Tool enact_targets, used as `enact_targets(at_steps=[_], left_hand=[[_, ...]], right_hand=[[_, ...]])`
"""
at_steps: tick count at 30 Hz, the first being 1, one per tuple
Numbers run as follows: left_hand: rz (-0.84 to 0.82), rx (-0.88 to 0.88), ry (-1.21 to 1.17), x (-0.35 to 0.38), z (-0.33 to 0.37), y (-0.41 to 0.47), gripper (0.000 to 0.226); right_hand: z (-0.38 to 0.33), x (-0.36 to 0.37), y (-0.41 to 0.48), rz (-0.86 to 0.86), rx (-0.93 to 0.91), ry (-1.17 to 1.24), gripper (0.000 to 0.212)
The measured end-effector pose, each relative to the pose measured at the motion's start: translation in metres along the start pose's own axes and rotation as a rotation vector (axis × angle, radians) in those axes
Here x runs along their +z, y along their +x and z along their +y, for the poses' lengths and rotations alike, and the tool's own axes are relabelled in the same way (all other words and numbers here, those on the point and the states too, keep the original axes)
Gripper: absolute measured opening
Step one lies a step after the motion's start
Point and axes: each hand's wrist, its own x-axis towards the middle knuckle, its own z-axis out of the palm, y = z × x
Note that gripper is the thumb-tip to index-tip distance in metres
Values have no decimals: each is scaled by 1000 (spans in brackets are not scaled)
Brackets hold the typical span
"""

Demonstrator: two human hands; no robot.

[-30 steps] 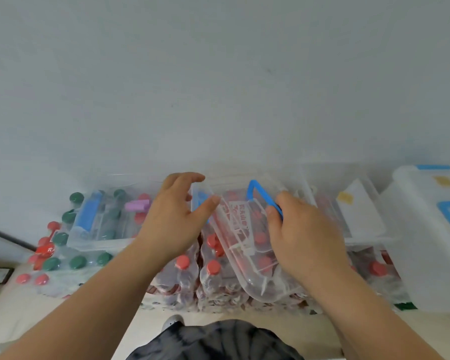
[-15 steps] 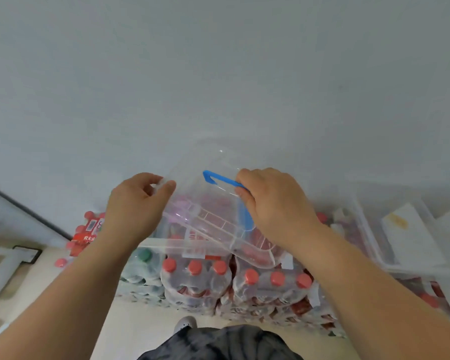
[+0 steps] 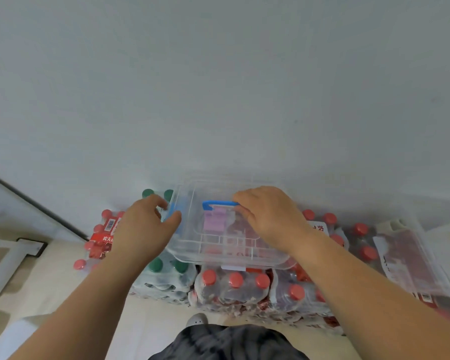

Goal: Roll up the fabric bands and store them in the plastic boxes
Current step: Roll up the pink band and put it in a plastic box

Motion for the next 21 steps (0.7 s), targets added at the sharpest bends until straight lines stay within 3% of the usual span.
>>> enact_targets(at_steps=[12, 18, 21], left_hand=[[-145, 66, -107, 11, -9, 0, 29], [-192, 7, -232, 16, -3, -3, 44], [-196, -17, -274, 22, 5, -5, 40]], right_hand=[[7, -7, -30, -48, 117, 142, 39], [23, 2, -43, 195, 298, 73, 38], [28, 3, -54, 268, 458, 198, 38]])
